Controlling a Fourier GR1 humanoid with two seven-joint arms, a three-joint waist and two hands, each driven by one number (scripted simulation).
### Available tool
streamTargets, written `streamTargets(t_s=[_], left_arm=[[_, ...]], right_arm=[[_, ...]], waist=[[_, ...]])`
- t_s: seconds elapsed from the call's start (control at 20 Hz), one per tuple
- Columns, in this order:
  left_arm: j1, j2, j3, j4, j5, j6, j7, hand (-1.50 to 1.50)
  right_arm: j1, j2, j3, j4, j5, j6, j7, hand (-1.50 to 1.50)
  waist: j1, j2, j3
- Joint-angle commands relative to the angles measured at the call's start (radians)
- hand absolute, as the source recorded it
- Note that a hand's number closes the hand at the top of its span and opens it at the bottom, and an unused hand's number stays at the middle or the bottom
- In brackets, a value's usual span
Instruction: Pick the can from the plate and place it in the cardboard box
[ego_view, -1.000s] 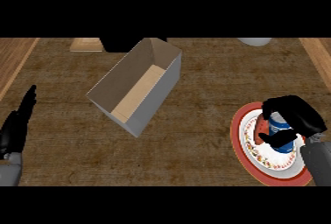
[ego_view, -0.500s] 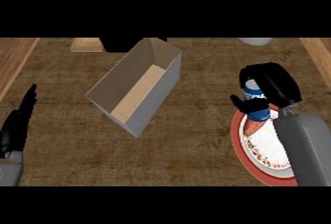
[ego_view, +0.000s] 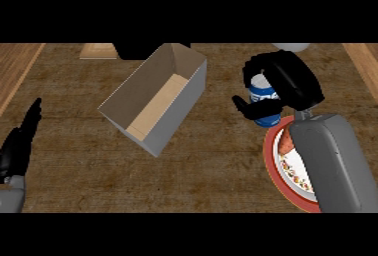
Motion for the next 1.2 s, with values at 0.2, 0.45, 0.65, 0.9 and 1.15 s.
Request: streamTargets(t_s=[0.2, 0.45, 0.65, 0.9, 1.15], left_arm=[[0.008, -0.008, 0.018, 0.028, -0.009, 0.007, -0.055, 0.00], [-0.041, -0.023, 0.003, 0.038, -0.018, -0.005, -0.023, 0.00], [-0.061, -0.028, -0.014, -0.012, -0.024, -0.016, 0.040, 0.00], [-0.086, -0.039, -0.026, 0.025, -0.043, -0.013, 0.023, 0.00], [-0.087, -0.041, -0.031, 0.005, -0.035, -0.032, 0.008, 0.00]], right_arm=[[-0.247, 0.179, -0.008, 0.109, -0.107, 0.053, 0.204, 1.50], [-0.373, 0.182, 0.079, 0.294, -0.229, -0.091, 0.302, 1.50], [-0.517, 0.183, 0.086, 0.491, -0.332, -0.152, 0.359, 1.50], [-0.592, 0.183, 0.178, 0.720, -0.445, -0.294, 0.281, 1.50], [-0.694, 0.183, 0.213, 0.900, -0.490, -0.347, 0.272, 1.50]], waist=[[0.014, 0.003, 0.000], [0.021, 0.005, 0.000], [0.037, 0.008, 0.000], [0.062, 0.019, -0.001], [0.084, 0.025, -0.001]])
